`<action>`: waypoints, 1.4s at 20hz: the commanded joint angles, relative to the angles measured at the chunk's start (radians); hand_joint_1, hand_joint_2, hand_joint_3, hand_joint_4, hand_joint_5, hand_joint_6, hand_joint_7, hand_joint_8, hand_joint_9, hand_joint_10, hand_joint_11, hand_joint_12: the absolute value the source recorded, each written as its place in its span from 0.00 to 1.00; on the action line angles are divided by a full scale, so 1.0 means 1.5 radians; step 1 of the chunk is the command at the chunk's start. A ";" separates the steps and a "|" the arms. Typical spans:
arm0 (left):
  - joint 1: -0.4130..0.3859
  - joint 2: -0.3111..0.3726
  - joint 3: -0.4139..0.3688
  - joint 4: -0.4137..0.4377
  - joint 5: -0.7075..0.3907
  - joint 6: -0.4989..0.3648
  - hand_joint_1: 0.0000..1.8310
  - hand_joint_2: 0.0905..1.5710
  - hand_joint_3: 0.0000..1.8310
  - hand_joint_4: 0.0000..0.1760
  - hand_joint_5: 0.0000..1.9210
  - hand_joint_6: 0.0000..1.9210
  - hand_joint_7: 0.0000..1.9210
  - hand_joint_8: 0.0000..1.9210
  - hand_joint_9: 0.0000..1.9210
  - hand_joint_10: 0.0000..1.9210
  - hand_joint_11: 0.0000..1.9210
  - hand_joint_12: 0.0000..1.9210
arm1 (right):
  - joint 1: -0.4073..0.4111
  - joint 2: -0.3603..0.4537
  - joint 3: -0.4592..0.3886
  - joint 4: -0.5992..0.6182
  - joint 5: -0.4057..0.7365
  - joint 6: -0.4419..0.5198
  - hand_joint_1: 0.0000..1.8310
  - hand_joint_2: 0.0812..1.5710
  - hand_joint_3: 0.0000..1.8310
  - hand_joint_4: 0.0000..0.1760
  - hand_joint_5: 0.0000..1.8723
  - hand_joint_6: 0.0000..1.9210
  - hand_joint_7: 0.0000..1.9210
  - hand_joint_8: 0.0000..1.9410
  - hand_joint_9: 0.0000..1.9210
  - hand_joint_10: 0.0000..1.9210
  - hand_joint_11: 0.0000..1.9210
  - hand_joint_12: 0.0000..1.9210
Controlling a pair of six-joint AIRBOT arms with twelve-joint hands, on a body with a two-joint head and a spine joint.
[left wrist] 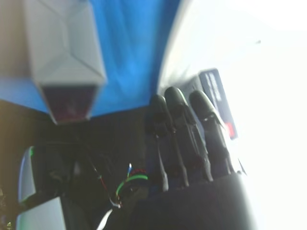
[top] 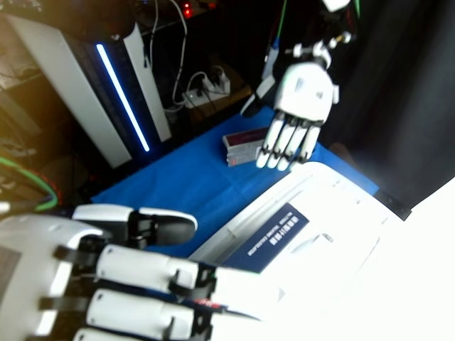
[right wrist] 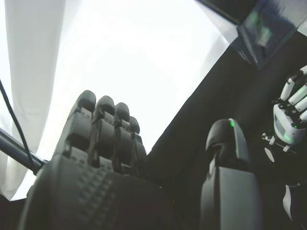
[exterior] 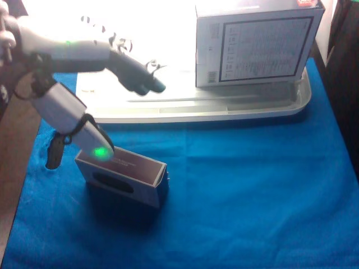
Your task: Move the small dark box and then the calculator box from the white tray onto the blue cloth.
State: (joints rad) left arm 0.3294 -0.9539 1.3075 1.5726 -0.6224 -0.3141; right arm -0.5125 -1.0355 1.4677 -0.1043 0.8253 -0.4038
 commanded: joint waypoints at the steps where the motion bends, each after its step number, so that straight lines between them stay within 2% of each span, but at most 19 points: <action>1: -0.014 0.007 -0.007 -0.059 0.006 0.033 0.36 0.44 0.00 0.32 0.20 0.00 0.28 0.00 0.30 0.05 0.12 0.60 | 0.007 -0.003 0.007 0.022 0.076 0.001 0.50 0.56 0.00 0.00 0.08 0.00 0.13 0.01 0.12 0.01 0.10 0.16; 4: -0.026 0.014 -0.006 -0.113 0.034 0.104 0.39 0.46 0.00 0.91 0.16 0.00 0.16 0.00 0.15 0.00 0.06 0.28 | 0.007 -0.018 0.022 0.022 0.061 0.006 0.54 0.54 0.00 0.00 0.08 0.00 0.15 0.00 0.17 0.00 0.05 0.36; 6: -0.034 0.012 0.011 -0.134 0.054 0.119 0.37 0.46 0.00 0.81 0.13 0.00 0.14 0.00 0.12 0.00 0.04 0.22 | 0.007 -0.031 0.033 0.021 0.044 0.007 0.56 0.54 0.00 0.00 0.10 0.00 0.15 0.00 0.15 0.00 0.00 0.50; 8: -0.036 0.006 0.034 -0.164 0.080 0.140 0.37 0.47 0.00 0.62 0.14 0.00 0.14 0.00 0.13 0.00 0.01 0.35 | 0.007 -0.054 0.051 0.021 0.021 0.007 0.53 0.53 0.00 0.00 0.10 0.00 0.15 0.00 0.15 0.00 0.00 0.53; 10: -0.036 -0.006 0.057 -0.188 0.102 0.154 0.35 0.48 0.00 0.79 0.13 0.00 0.14 0.00 0.13 0.00 0.00 0.40 | 0.012 -0.075 0.068 -0.007 -0.018 0.019 0.48 0.50 0.00 0.00 0.07 0.00 0.15 0.00 0.17 0.00 0.01 0.60; 11: -0.036 -0.012 0.070 -0.202 0.105 0.154 0.35 0.49 0.00 0.79 0.12 0.00 0.14 0.00 0.13 0.00 0.00 0.41 | 0.015 -0.091 0.088 -0.037 -0.036 0.055 0.46 0.49 0.00 0.00 0.06 0.00 0.11 0.00 0.15 0.00 0.00 0.52; 12: -0.036 -0.015 0.079 -0.214 0.109 0.154 0.34 0.48 0.00 0.95 0.13 0.00 0.15 0.00 0.14 0.00 0.00 0.43 | 0.015 -0.108 0.117 -0.063 -0.039 0.107 0.42 0.45 0.00 0.00 0.05 0.00 0.10 0.00 0.13 0.00 0.02 0.41; 13: -0.036 -0.017 0.087 -0.225 0.111 0.154 0.34 0.48 0.00 0.99 0.13 0.00 0.16 0.00 0.15 0.00 0.00 0.44 | 0.015 -0.124 0.145 -0.081 -0.039 0.153 0.39 0.43 0.00 0.00 0.04 0.00 0.10 0.00 0.12 0.00 0.03 0.34; 14: -0.036 -0.020 0.092 -0.233 0.114 0.155 0.34 0.50 0.00 1.00 0.12 0.00 0.16 0.00 0.15 0.00 0.00 0.46 | 0.015 -0.136 0.157 -0.095 -0.047 0.168 0.36 0.42 0.00 0.05 0.04 0.00 0.12 0.01 0.13 0.00 0.03 0.33; 16: -0.036 -0.022 0.098 -0.248 0.117 0.165 0.34 0.53 0.01 0.96 0.10 0.00 0.16 0.00 0.14 0.00 0.00 0.45 | 0.015 -0.144 0.159 -0.113 -0.065 0.168 0.30 0.38 0.00 0.30 0.03 0.00 0.09 0.00 0.11 0.00 0.00 0.42; 17: -0.036 -0.022 0.099 -0.254 0.118 0.171 0.34 0.53 0.01 0.98 0.10 0.00 0.15 0.00 0.13 0.00 0.00 0.44 | 0.015 -0.146 0.160 -0.122 -0.073 0.168 0.30 0.39 0.00 0.27 0.02 0.00 0.08 0.00 0.10 0.00 0.00 0.44; 18: -0.036 -0.022 0.101 -0.260 0.118 0.172 0.35 0.53 0.00 1.00 0.10 0.00 0.15 0.00 0.13 0.00 0.00 0.44 | 0.015 -0.148 0.160 -0.130 -0.083 0.168 0.32 0.37 0.00 0.45 0.03 0.00 0.10 0.00 0.10 0.00 0.00 0.46; 19: -0.036 -0.022 0.101 -0.264 0.118 0.174 0.36 0.53 0.00 0.99 0.10 0.00 0.15 0.00 0.13 0.00 0.00 0.43 | 0.015 -0.149 0.160 -0.138 -0.092 0.168 0.32 0.37 0.00 0.55 0.03 0.00 0.11 0.00 0.10 0.00 0.00 0.50; 21: -0.036 -0.022 0.101 -0.271 0.118 0.180 0.36 0.53 0.00 0.95 0.09 0.00 0.15 0.00 0.13 0.00 0.00 0.43 | 0.015 -0.151 0.161 -0.149 -0.105 0.168 0.31 0.37 0.00 0.44 0.02 0.00 0.13 0.00 0.14 0.01 0.00 0.63; 23: -0.036 -0.022 0.102 -0.277 0.118 0.184 0.36 0.53 0.00 0.96 0.10 0.00 0.15 0.00 0.13 0.00 0.00 0.45 | 0.015 -0.153 0.162 -0.156 -0.114 0.168 0.33 0.36 0.00 0.42 0.04 0.00 0.13 0.00 0.14 0.00 0.00 0.64; 24: -0.036 -0.023 0.102 -0.288 0.118 0.193 0.36 0.53 0.00 0.89 0.10 0.00 0.16 0.00 0.13 0.00 0.00 0.47 | 0.015 -0.154 0.162 -0.161 -0.120 0.168 0.34 0.35 0.00 0.39 0.06 0.00 0.14 0.00 0.17 0.01 0.00 0.70; 25: -0.036 -0.023 0.102 -0.289 0.118 0.195 0.36 0.53 0.00 0.89 0.10 0.00 0.16 0.00 0.13 0.00 0.00 0.47 | 0.015 -0.154 0.162 -0.162 -0.123 0.168 0.34 0.35 0.00 0.39 0.06 0.00 0.14 0.00 0.17 0.01 0.00 0.70; 26: -0.036 -0.023 0.102 -0.291 0.118 0.195 0.36 0.53 0.00 0.92 0.11 0.00 0.17 0.00 0.14 0.00 0.00 0.48 | 0.015 -0.154 0.163 -0.163 -0.126 0.168 0.36 0.35 0.00 0.37 0.07 0.00 0.16 0.00 0.16 0.00 0.00 0.60; 28: -0.036 -0.023 0.103 -0.295 0.118 0.198 0.37 0.53 0.00 0.95 0.11 0.00 0.17 0.00 0.14 0.00 0.00 0.46 | 0.015 -0.156 0.164 -0.169 -0.133 0.168 0.38 0.37 0.00 0.32 0.09 0.00 0.17 0.00 0.17 0.00 0.00 0.60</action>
State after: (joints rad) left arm 0.2909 -0.9829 1.4586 1.1763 -0.4107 -0.0216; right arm -0.5049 -1.2671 1.7081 -0.3897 0.5346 -0.1574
